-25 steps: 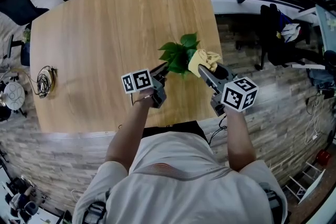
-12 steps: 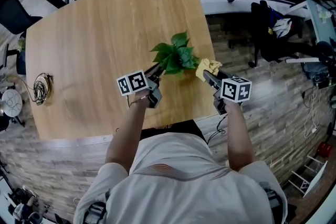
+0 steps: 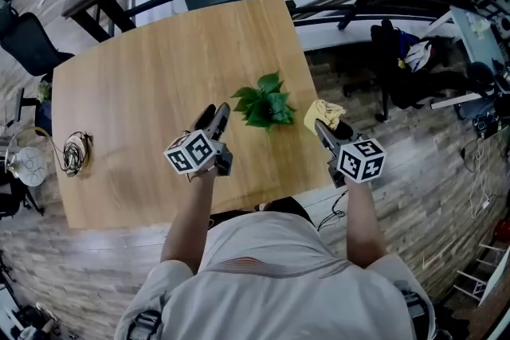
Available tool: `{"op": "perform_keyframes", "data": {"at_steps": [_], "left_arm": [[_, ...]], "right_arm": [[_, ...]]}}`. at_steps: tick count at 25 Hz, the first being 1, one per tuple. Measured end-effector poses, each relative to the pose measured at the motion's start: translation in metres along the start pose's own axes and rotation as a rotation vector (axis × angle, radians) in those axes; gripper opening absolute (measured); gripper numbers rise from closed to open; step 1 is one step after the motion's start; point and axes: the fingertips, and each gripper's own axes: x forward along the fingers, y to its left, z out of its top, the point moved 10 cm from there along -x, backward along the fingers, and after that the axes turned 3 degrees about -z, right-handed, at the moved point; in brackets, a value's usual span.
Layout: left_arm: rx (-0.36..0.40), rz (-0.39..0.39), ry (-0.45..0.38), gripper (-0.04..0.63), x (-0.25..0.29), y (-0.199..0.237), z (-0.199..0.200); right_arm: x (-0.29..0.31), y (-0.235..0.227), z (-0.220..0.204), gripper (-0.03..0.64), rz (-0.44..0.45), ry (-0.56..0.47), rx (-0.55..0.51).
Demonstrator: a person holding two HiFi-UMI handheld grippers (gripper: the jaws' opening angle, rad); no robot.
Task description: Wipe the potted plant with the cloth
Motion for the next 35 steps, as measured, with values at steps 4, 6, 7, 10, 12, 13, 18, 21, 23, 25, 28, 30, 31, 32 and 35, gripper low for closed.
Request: {"op": "perform_keyframes", "data": {"at_steps": [4,6,7,10,12,13,18,21,23,25,28,30,31,32,35], "left_arm": [[0.254,0.01,-0.062,0.198,-0.033,-0.04,0.046],[0.386,0.008,-0.077,0.163,-0.043,-0.064,0.067],[0.441,0.007,-0.085,0.131,-0.049,-0.078,0.077],[0.562,-0.018,-0.126,0.055,-0.065,-0.119,0.103],[0.646,-0.038,-0.143,0.044,-0.076,-0.145,0.115],[0.693,-0.037,-0.144,0.041,-0.081,-0.156,0.117],[0.813,-0.016,-0.173,0.034,-0.097,-0.182,0.123],[0.788,-0.013,-0.177,0.034,-0.099,-0.182,0.12],[0.779,-0.016,-0.181,0.034,-0.1,-0.182,0.117],[0.774,-0.02,-0.185,0.034,-0.1,-0.182,0.116],[0.773,-0.019,-0.183,0.034,-0.104,-0.182,0.116],[0.775,-0.02,-0.183,0.034,-0.106,-0.184,0.117],[0.775,-0.019,-0.184,0.032,-0.107,-0.184,0.118],[0.776,-0.017,-0.184,0.034,-0.107,-0.185,0.118],[0.776,-0.016,-0.185,0.034,-0.109,-0.185,0.119]], "right_arm": [[-0.022,0.023,0.033,0.193,-0.041,-0.157,-0.134],[-0.031,0.033,0.05,0.193,-0.066,-0.23,-0.17],[-0.036,0.039,0.057,0.193,-0.075,-0.265,-0.185],[-0.047,0.055,0.078,0.193,-0.091,-0.359,-0.215],[-0.053,0.062,0.086,0.193,-0.096,-0.404,-0.218],[-0.057,0.065,0.089,0.193,-0.094,-0.416,-0.216],[-0.064,0.084,0.104,0.189,-0.092,-0.418,-0.242],[-0.069,0.093,0.113,0.189,-0.103,-0.425,-0.265],[-0.074,0.097,0.119,0.189,-0.099,-0.437,-0.28],[-0.077,0.099,0.124,0.187,-0.101,-0.447,-0.292],[-0.079,0.099,0.125,0.188,-0.107,-0.447,-0.278],[-0.082,0.097,0.127,0.187,-0.115,-0.443,-0.278],[-0.084,0.096,0.128,0.189,-0.119,-0.442,-0.28],[-0.086,0.095,0.13,0.189,-0.123,-0.442,-0.281],[-0.088,0.093,0.133,0.189,-0.132,-0.448,-0.278]]}}
